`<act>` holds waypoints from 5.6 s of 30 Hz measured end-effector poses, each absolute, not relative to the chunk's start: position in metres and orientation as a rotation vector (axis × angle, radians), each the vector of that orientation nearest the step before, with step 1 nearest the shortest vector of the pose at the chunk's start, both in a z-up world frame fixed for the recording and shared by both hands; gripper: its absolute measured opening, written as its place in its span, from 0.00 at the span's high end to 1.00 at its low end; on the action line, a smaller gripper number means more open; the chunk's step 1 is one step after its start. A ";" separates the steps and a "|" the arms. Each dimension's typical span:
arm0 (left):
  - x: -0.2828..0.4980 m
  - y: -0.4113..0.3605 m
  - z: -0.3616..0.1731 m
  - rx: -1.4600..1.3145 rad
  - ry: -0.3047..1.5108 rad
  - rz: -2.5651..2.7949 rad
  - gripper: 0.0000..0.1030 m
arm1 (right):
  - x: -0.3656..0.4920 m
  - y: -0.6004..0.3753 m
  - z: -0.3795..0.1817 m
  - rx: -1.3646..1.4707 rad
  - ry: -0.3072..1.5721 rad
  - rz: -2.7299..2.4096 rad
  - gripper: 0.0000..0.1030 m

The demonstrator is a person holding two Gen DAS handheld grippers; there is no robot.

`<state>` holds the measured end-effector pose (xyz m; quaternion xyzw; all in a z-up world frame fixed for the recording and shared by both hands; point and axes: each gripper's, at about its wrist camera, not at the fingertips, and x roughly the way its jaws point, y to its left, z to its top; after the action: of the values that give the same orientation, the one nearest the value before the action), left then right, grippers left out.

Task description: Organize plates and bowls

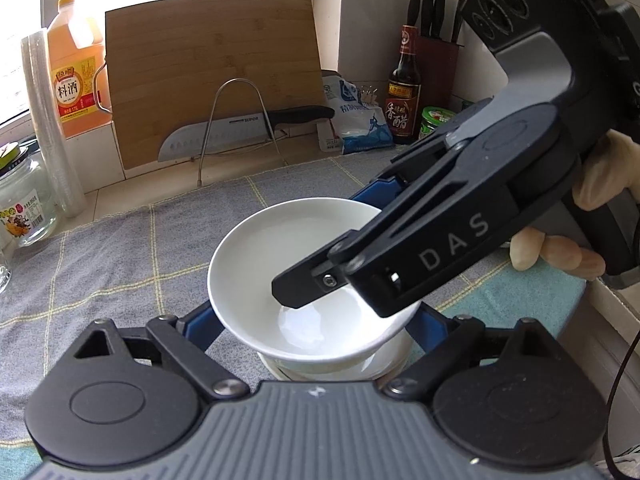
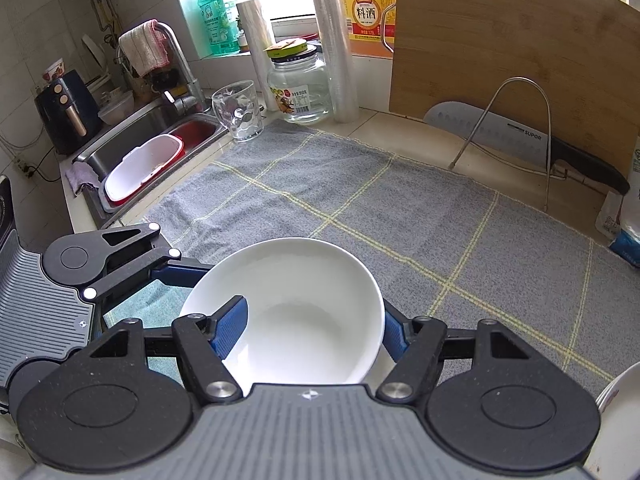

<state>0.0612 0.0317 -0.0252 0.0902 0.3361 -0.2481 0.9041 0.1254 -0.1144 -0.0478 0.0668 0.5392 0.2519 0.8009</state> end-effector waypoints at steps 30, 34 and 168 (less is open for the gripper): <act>0.069 0.023 -0.042 0.218 0.724 -0.553 0.08 | 0.113 -0.122 -0.069 0.135 1.163 0.506 0.28; 0.070 0.023 -0.043 0.223 0.727 -0.555 0.07 | 0.111 -0.121 -0.068 0.126 1.158 0.506 0.27; 0.121 0.033 -0.068 0.612 0.746 -1.241 0.21 | 0.062 -0.132 -0.087 -0.196 1.171 0.706 0.18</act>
<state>0.1212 0.0328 -0.0680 0.2754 0.3359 -0.5585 0.7067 0.0619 -0.1321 -0.0872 -0.0905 0.5401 0.3256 0.7708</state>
